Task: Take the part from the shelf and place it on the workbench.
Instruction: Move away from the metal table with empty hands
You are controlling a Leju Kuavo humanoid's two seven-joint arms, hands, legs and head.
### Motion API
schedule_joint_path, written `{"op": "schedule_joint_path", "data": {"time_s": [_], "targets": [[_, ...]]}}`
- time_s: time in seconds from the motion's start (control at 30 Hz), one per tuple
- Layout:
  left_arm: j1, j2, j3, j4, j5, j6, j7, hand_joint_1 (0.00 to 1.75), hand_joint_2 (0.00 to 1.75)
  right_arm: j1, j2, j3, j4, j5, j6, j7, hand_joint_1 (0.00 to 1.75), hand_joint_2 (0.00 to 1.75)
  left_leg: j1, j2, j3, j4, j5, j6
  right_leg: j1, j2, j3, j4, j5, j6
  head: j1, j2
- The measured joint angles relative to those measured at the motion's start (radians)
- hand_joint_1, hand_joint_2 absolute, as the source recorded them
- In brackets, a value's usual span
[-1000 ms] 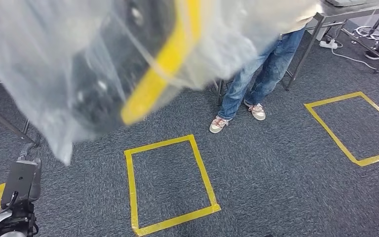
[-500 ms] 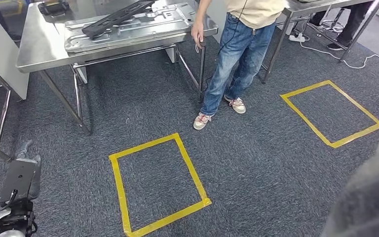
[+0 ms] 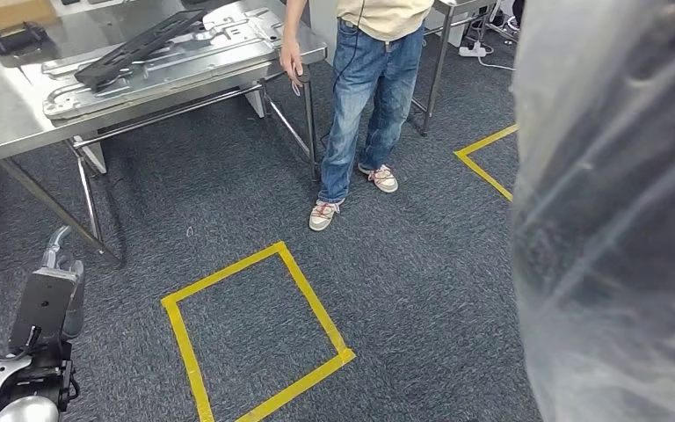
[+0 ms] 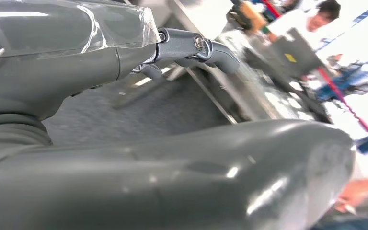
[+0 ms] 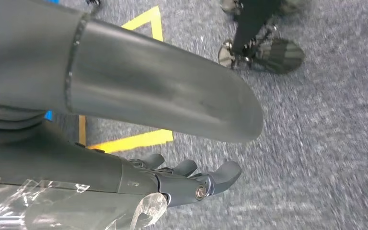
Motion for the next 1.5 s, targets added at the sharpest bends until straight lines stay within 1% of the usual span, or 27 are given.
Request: {"op": "schedule_joint_path", "data": {"time_s": [0.07, 0.17, 0.23, 0.3, 0.37, 0.4, 0.43, 0.5, 0.57, 0.6, 0.67, 0.73, 0.83, 0.87, 0.9, 0.93, 0.97, 1.03, 1.07, 1.1, 1.17, 1.2, 1.27, 1.33, 1.4, 1.43, 1.5], "targets": [[-0.015, -0.004, -0.007, -0.007, -0.006, -0.007, 0.006, 0.0, 0.0, -0.005, 0.003, 0.0, 0.0, 0.001, 0.001, 0.002, 0.0, 0.0, 0.001, -0.027, 0.041, -0.1, 0.035, 0.008, 0.002, 0.02, -0.007, 0.003, 0.003, 0.009, 0.0, 0.0], [-0.023, -0.012, -0.018, -0.01, -0.007, -0.008, 0.009, 0.0, 0.0, -0.006, 0.005, 0.001, 0.001, 0.001, 0.001, 0.004, 0.0, 0.0, -0.002, -0.013, 0.042, -0.115, 0.041, 0.026, -0.001, 0.04, -0.018, 0.004, 0.01, 0.026, 0.001, 0.0], [-0.022, -0.017, -0.023, -0.011, -0.003, 0.0, 0.008, 0.0, 0.0, -0.004, 0.005, 0.001, 0.002, 0.0, -0.001, 0.003, 0.0, 0.0, -0.001, 0.006, 0.043, -0.119, 0.046, 0.041, 0.0, 0.005, -0.038, 0.045, -0.017, 0.036, 0.003, 0.0], [-0.01, -0.019, -0.025, -0.012, 0.005, 0.01, 0.005, 0.0, 0.0, -0.004, 0.007, 0.001, 0.002, -0.004, -0.003, 0.001, 0.0, 0.0, -0.001, 0.025, 0.041, -0.121, 0.048, 0.048, 0.0, -0.045, -0.094, 0.168, -0.085, 0.044, 0.005, 0.0], [0.004, -0.019, -0.025, -0.012, 0.013, 0.015, 0.004, 0.0, 0.0, -0.004, 0.008, 0.001, 0.002, -0.007, -0.004, 0.0, 0.0, 0.0, -0.003, 0.045, 0.039, -0.12, 0.048, 0.05, -0.003, -0.06, -0.155, 0.3, -0.138, 0.049, 0.005, 0.0], [0.01, -0.019, -0.025, -0.012, 0.015, 0.016, 0.003, 0.0, 0.0, -0.003, 0.009, 0.001, 0.002, -0.007, -0.004, -0.001, 0.0, 0.0, -0.004, 0.054, 0.038, -0.12, 0.048, 0.05, -0.005, -0.063, -0.163, 0.321, -0.138, 0.051, 0.005, 0.0], [0.015, -0.019, -0.025, -0.012, 0.017, 0.017, 0.002, 0.0, 0.0, -0.002, 0.009, 0.001, 0.002, -0.008, -0.004, -0.001, 0.0, 0.0, -0.004, 0.062, 0.038, -0.12, 0.048, 0.05, -0.006, -0.066, -0.149, 0.299, -0.12, 0.051, 0.005, 0.0], [0.021, -0.019, -0.025, -0.012, 0.021, 0.02, -0.001, 0.0, 0.0, -0.001, 0.009, 0.002, 0.002, -0.008, -0.004, -0.002, 0.0, 0.0, -0.005, 0.078, 0.042, -0.12, 0.046, 0.046, -0.007, -0.09, -0.069, 0.151, -0.055, 0.049, 0.005, 0.0], [0.025, -0.018, -0.024, -0.012, 0.026, 0.025, -0.003, 0.0, 0.0, -0.003, 0.008, 0.002, 0.003, -0.007, -0.004, -0.003, 0.0, 0.0, -0.01, 0.092, 0.044, -0.118, 0.042, 0.038, -0.002, -0.113, -0.008, 0.031, -0.019, 0.04, 0.005, 0.0], [0.028, -0.018, -0.023, -0.012, 0.029, 0.028, -0.003, 0.0, 0.0, -0.004, 0.008, 0.002, 0.003, -0.007, -0.004, -0.003, 0.0, 0.0, -0.013, 0.099, 0.044, -0.118, 0.04, 0.033, 0.0, -0.115, 0.0, 0.01, -0.017, 0.035, 0.005, 0.0], [0.035, -0.017, -0.021, -0.012, 0.038, 0.031, -0.006, 0.0, 0.0, -0.004, 0.009, 0.002, 0.003, -0.008, -0.006, -0.004, 0.0, 0.0, -0.013, 0.113, 0.046, -0.118, 0.037, 0.022, 0.002, -0.096, -0.003, 0.009, -0.015, 0.023, 0.005, 0.0], [0.045, -0.017, -0.019, -0.012, 0.05, 0.032, -0.014, 0.0, 0.0, -0.003, 0.009, 0.002, 0.003, -0.009, -0.007, -0.005, 0.0, 0.0, -0.008, 0.094, 0.038, -0.092, 0.015, 0.009, -0.001, -0.081, -0.003, 0.006, -0.011, 0.012, 0.004, 0.0], [0.066, -0.017, -0.017, -0.008, 0.073, 0.037, -0.033, 0.0, 0.0, -0.004, 0.011, 0.002, 0.003, -0.009, -0.006, -0.006, 0.0, 0.0, -0.004, 0.036, -0.051, 0.101, -0.084, -0.002, -0.004, -0.057, -0.008, 0.005, -0.005, 0.001, 0.002, 0.0], [0.074, -0.017, -0.016, -0.005, 0.084, 0.041, -0.04, 0.0, 0.0, -0.005, 0.012, 0.002, 0.003, -0.008, -0.005, -0.005, 0.0, 0.0, -0.004, 0.031, -0.084, 0.168, -0.108, -0.004, -0.003, -0.048, -0.011, 0.005, -0.004, -0.001, 0.002, 0.0], [0.081, -0.017, -0.015, -0.002, 0.097, 0.044, -0.048, 0.0, 0.0, -0.006, 0.014, 0.002, 0.003, -0.006, -0.004, -0.003, 0.0, 0.0, -0.004, 0.029, -0.101, 0.2, -0.112, -0.004, -0.002, -0.037, -0.012, 0.005, -0.003, -0.002, 0.001, 0.0], [0.087, -0.017, -0.012, 0.001, 0.113, 0.047, -0.058, 0.0, 0.0, -0.008, 0.017, 0.002, 0.003, -0.004, -0.002, 0.001, 0.0, 0.0, -0.004, 0.027, -0.098, 0.189, -0.095, -0.002, -0.002, -0.026, -0.012, 0.005, -0.002, -0.002, 0.001, 0.0], [0.092, -0.017, -0.008, 0.004, 0.132, 0.048, -0.068, 0.0, 0.0, -0.011, 0.019, 0.002, 0.003, -0.002, -0.002, 0.005, 0.0, 0.0, -0.004, 0.023, -0.074, 0.135, -0.062, 0.0, -0.002, -0.014, -0.012, 0.006, -0.001, -0.001, 0.001, 0.0], [0.099, -0.016, 0.004, 0.01, 0.17, 0.048, -0.089, 0.0, 0.0, -0.025, 0.027, 0.002, 0.002, 0.001, 0.001, 0.011, 0.0, 0.0, -0.004, -0.007, -0.001, -0.022, 0.011, 0.008, 0.0, 0.009, -0.012, 0.007, 0.001, 0.003, 0.001, 0.0], [0.103, -0.014, 0.009, 0.013, 0.183, 0.047, -0.095, 0.0, 0.0, -0.034, 0.031, 0.002, 0.002, 0.001, 0.002, 0.013, 0.0, 0.0, -0.005, -0.02, 0.023, -0.078, 0.032, 0.012, 0.001, 0.019, -0.015, 0.008, 0.003, 0.007, 0.001, 0.0], [0.105, -0.012, 0.015, 0.017, 0.19, 0.046, -0.098, 0.0, 0.0, -0.042, 0.035, 0.002, 0.002, 0.002, 0.004, 0.015, 0.0, 0.0, -0.005, -0.027, 0.034, -0.106, 0.041, 0.016, 0.002, 0.029, -0.018, 0.009, 0.005, 0.011, 0.002, 0.0], [0.109, -0.01, 0.023, 0.028, 0.194, 0.043, -0.097, 0.0, 0.0, -0.056, 0.04, 0.003, 0.0, 0.005, 0.007, 0.017, 0.0, 0.0, -0.007, -0.014, 0.033, -0.113, 0.043, 0.026, 0.001, 0.045, -0.024, 0.007, 0.01, 0.022, 0.003, 0.0], [0.108, -0.008, 0.027, 0.033, 0.194, 0.039, -0.095, 0.0, 0.0, -0.062, 0.043, 0.003, 0.0, 0.007, 0.007, 0.017, 0.0, 0.0, -0.007, -0.006, 0.034, -0.115, 0.046, 0.032, 0.0, 0.041, -0.027, 0.011, 0.008, 0.026, 0.003, 0.0], [0.107, -0.005, 0.033, 0.042, 0.202, 0.026, -0.092, 0.0, 0.0, -0.078, 0.05, 0.005, -0.002, 0.01, 0.004, 0.016, 0.0, 0.0, -0.004, 0.011, 0.034, -0.12, 0.052, 0.046, 0.001, -0.001, -0.051, 0.065, -0.027, 0.035, 0.005, 0.0], [0.109, -0.002, 0.041, 0.053, 0.219, 0.009, -0.096, 0.0, 0.0, -0.095, 0.059, 0.006, -0.003, 0.008, 0.0, 0.015, 0.0, 0.0, -0.005, 0.028, 0.033, -0.12, 0.054, 0.052, 0.0, -0.049, -0.112, 0.199, -0.098, 0.043, 0.007, 0.0], [0.108, -0.002, 0.048, 0.066, 0.23, -0.002, -0.103, 0.0, 0.0, -0.107, 0.069, 0.007, -0.003, 0.004, -0.001, 0.015, 0.0, 0.0, -0.007, 0.046, 0.032, -0.12, 0.054, 0.052, -0.004, -0.062, -0.163, 0.313, -0.139, 0.049, 0.007, 0.0], [0.105, -0.002, 0.05, 0.072, 0.233, -0.006, -0.105, 0.0, 0.0, -0.111, 0.073, 0.007, -0.003, 0.002, -0.001, 0.015, 0.0, 0.0, -0.006, 0.055, 0.032, -0.12, 0.053, 0.052, -0.006, -0.065, -0.162, 0.317, -0.132, 0.05, 0.007, 0.0], [0.095, -0.002, 0.051, 0.082, 0.233, -0.012, -0.111, 0.0, 0.0, -0.116, 0.08, 0.008, -0.003, -0.003, -0.001, 0.014, 0.0, 0.0, -0.006, 0.071, 0.034, -0.119, 0.052, 0.049, -0.008, -0.082, -0.099, 0.204, -0.072, 0.049, 0.007, 0.0]]}}
